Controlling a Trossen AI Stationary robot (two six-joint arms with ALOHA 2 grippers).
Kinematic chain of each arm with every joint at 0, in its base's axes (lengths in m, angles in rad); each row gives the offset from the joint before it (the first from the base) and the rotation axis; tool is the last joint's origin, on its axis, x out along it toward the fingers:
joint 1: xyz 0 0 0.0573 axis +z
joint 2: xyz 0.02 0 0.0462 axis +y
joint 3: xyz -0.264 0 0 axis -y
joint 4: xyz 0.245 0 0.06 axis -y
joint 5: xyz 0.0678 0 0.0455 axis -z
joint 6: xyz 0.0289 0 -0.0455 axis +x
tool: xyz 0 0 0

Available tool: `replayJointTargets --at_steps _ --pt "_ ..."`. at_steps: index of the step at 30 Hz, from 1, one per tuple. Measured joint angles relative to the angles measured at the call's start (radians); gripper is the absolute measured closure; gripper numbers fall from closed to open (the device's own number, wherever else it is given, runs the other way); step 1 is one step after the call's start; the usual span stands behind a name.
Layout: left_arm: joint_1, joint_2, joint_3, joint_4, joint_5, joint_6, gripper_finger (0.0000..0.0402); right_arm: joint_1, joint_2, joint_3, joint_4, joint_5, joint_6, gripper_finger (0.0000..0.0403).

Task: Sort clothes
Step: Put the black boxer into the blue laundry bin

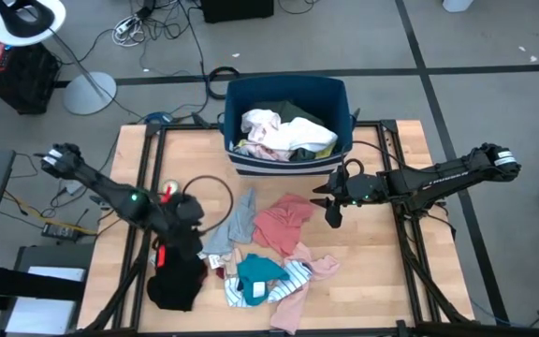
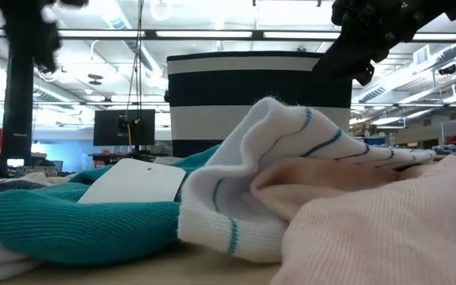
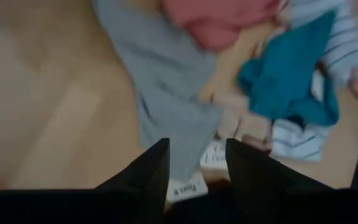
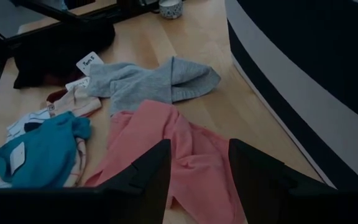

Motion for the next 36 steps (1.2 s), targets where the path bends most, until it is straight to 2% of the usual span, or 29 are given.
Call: replayJointTargets --at_steps 5,9,12,20,26,29,31,34,36 --pt "-0.069 0.0 -0.139 0.022 0.048 -0.201 0.0239 0.0 0.0 0.0 0.0 0.0 0.013 0.0238" --pt "-0.105 0.0 -0.231 0.057 0.127 -0.331 0.0239 0.0 0.0 0.0 0.0 0.0 0.021 0.0238" --pt "-0.124 0.001 -0.287 0.109 0.148 -0.378 0.0239 0.0 0.0 0.0 0.0 0.0 0.021 0.0238" --pt "-0.148 0.006 -0.394 0.12 0.237 -0.503 0.0239 0.0 0.0 0.0 0.001 0.0 0.023 0.0238" --pt "-0.15 0.006 -0.463 0.272 0.285 -0.541 0.0244 0.0 0.0 0.0 0.002 0.0 0.022 0.0238" --pt "-0.15 0.006 -0.489 0.33 0.294 -0.559 0.0275 0.0 0.0 0.0 0.002 0.0 0.022 0.0238" --pt "-0.15 0.006 -0.508 0.373 0.284 -0.559 0.0316 0.0 0.0 0.0 0.003 0.0 0.022 0.0238" --pt "-0.15 0.006 -0.524 0.434 0.201 -0.551 0.0383 0.0 0.0 0.0 0.003 0.0 0.022 0.0238" --pt "-0.146 0.006 -0.525 0.464 0.146 -0.542 0.039 0.0 0.0 0.0 0.003 0.0 0.022 0.0238"
